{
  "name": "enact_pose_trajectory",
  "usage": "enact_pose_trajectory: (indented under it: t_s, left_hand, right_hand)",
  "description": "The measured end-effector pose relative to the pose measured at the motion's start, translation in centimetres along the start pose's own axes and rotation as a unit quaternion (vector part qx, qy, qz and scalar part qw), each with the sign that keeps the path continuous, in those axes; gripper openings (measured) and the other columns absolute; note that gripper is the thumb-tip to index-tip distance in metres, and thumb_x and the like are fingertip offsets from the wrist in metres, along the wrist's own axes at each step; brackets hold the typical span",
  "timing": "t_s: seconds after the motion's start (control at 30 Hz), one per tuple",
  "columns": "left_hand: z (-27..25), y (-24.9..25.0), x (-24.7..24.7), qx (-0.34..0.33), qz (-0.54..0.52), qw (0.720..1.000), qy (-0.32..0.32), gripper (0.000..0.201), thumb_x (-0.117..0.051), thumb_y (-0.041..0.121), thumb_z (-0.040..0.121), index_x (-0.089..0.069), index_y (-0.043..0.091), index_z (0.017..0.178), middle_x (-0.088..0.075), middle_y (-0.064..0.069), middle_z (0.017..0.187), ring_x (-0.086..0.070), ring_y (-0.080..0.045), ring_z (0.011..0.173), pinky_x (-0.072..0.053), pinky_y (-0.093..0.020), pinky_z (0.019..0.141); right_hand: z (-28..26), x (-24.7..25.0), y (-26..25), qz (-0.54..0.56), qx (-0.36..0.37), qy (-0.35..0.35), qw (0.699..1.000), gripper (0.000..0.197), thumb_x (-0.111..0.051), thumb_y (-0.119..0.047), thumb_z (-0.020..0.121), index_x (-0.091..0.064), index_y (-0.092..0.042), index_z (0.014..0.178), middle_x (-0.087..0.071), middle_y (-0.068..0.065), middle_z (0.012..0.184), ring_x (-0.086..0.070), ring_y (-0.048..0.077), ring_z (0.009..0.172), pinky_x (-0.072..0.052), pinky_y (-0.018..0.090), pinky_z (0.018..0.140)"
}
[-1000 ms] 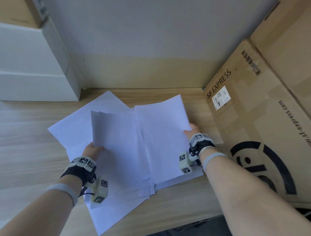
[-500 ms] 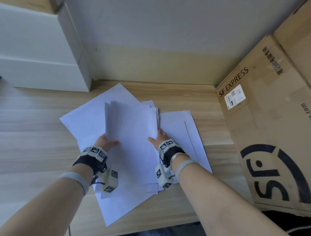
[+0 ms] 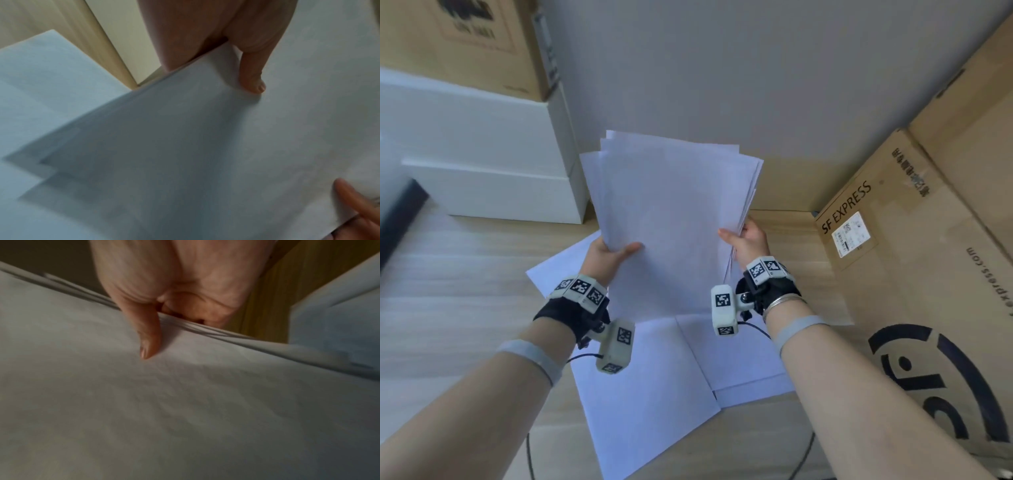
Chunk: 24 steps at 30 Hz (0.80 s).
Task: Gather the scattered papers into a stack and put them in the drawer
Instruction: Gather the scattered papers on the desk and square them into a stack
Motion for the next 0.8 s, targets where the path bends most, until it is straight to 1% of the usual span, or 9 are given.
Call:
enact_pose_trajectory:
  t_s: [0.07,0.13,0.2,0.27,0.33,0.4,0.57,0.73,0.8]
  left_hand:
    - [0.1,1.5,-0.1,-0.02,-0.022,1.0,-0.006,0.022,-0.069,0.008,0.081,-0.062,0.01,0.102,-0.064,-0.015,0.103,-0.061,-0.028,0.099,-0.046,-0.045,0.1]
    - [0.1,2.4,-0.1,-0.031,-0.026,0.999,-0.012,0.016,-0.068,0.007,0.081,-0.064,0.011,0.095,-0.066,-0.012,0.097,-0.061,-0.03,0.101,-0.045,-0.046,0.102]
    - [0.1,2.8,0.2,-0.036,-0.026,0.999,-0.012,0.016,-0.069,0.004,0.079,-0.065,0.019,0.084,-0.067,0.0,0.087,-0.06,-0.029,0.099,-0.045,-0.048,0.103]
    - [-0.2,3.2,0.5,-0.04,-0.04,0.998,-0.009,0.02,-0.071,0.003,0.076,-0.063,0.021,0.083,-0.066,0.003,0.086,-0.061,-0.03,0.099,-0.045,-0.048,0.103]
    - [-0.8,4.1,0.7,-0.047,-0.063,0.997,-0.004,0.029,-0.08,0.015,0.065,-0.063,0.02,0.087,-0.067,-0.002,0.092,-0.062,-0.031,0.103,-0.047,-0.044,0.099]
    - [-1.2,5.1,1.1,-0.064,-0.102,0.993,0.004,0.044,-0.08,0.035,0.052,-0.063,0.022,0.091,-0.067,-0.005,0.098,-0.061,-0.028,0.102,-0.048,-0.04,0.095]
    - [-1.0,8.8,1.7,-0.125,-0.137,0.982,0.025,0.03,-0.062,0.063,0.066,-0.059,0.035,0.076,-0.055,0.0,0.093,-0.05,-0.019,0.096,-0.038,-0.04,0.095]
    - [-0.2,10.1,1.6,-0.141,-0.112,0.977,0.111,0.032,-0.057,0.03,0.088,-0.038,0.023,0.062,-0.033,0.006,0.065,-0.032,-0.007,0.061,-0.026,-0.021,0.061]
    - [0.2,10.0,1.9,-0.152,-0.101,0.973,0.141,0.026,-0.053,0.017,0.087,-0.04,0.024,0.066,-0.036,0.006,0.066,-0.033,-0.007,0.06,-0.027,-0.02,0.059]
  right_hand:
    - [0.3,-0.2,-1.8,0.019,0.016,-0.016,1.0,0.029,-0.059,0.015,0.081,-0.061,-0.012,0.092,-0.064,0.01,0.097,-0.062,0.022,0.086,-0.048,0.04,0.095]
    - [0.2,-0.5,-2.7,0.009,0.023,-0.034,0.999,0.026,-0.059,0.012,0.082,-0.061,-0.009,0.097,-0.064,0.016,0.107,-0.061,0.027,0.099,-0.045,0.046,0.102]
    - [-0.3,-0.8,-3.2,0.004,0.02,-0.041,0.999,0.027,-0.061,0.009,0.082,-0.062,-0.001,0.107,-0.063,0.021,0.115,-0.061,0.027,0.102,-0.046,0.045,0.101]
    - [-0.9,-1.0,-3.3,0.001,0.02,-0.04,0.999,0.023,-0.067,0.006,0.08,-0.064,-0.005,0.099,-0.066,0.018,0.11,-0.063,0.021,0.092,-0.052,0.035,0.091]
    - [-1.4,-1.2,-3.1,-0.008,0.026,-0.043,0.999,0.024,-0.07,0.007,0.077,-0.063,-0.009,0.095,-0.065,0.009,0.098,-0.063,0.011,0.076,-0.055,0.016,0.072]
    - [-1.7,-1.6,-2.7,-0.02,0.028,-0.054,0.998,0.022,-0.071,0.007,0.076,-0.064,-0.01,0.088,-0.064,0.005,0.092,-0.061,0.004,0.072,-0.053,0.009,0.063]
    - [-2.0,-2.4,-2.4,-0.006,0.034,-0.059,0.998,0.034,-0.071,0.007,0.076,-0.06,-0.025,0.076,-0.065,0.003,0.092,-0.063,0.015,0.081,-0.05,0.026,0.082]
    - [-1.8,-2.6,-2.2,0.001,0.035,-0.048,0.998,0.023,-0.072,0.006,0.075,-0.065,-0.015,0.081,-0.064,-0.003,0.084,-0.064,-0.009,0.06,-0.051,0.004,0.063]
    - [-2.0,-2.4,-2.4,-0.002,0.032,-0.036,0.999,0.021,-0.072,0.004,0.076,-0.067,-0.003,0.096,-0.064,-0.003,0.082,-0.063,-0.002,0.065,-0.052,0.007,0.062]
Point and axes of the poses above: each hand's wrist, its own z-axis towards the middle knuckle, its own x-axis out of the back of the hand, y = z × x, the point moved 8 cm from there along z, towards the middle knuckle
